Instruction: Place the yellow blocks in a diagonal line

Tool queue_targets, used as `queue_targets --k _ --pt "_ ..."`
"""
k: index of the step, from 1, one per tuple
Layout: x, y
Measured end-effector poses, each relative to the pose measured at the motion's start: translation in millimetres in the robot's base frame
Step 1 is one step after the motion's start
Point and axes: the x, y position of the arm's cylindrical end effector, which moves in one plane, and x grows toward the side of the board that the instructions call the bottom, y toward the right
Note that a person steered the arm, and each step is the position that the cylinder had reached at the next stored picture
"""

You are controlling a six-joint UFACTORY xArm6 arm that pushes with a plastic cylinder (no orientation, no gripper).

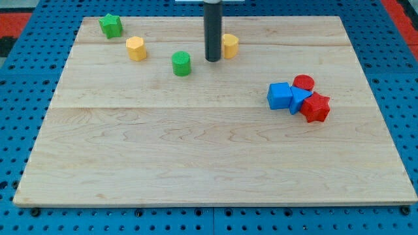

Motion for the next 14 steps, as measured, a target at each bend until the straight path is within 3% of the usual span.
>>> queue_targets --k 1,2,3,5,7,9,10,13,14 --pt "-23 18" --pt "-67 -10" --pt "-25 24" --pt "-100 51" --pt "-95 17" --pt "-70 46" --pt "-88 13" --pt "-60 -38" --pt "-59 50"
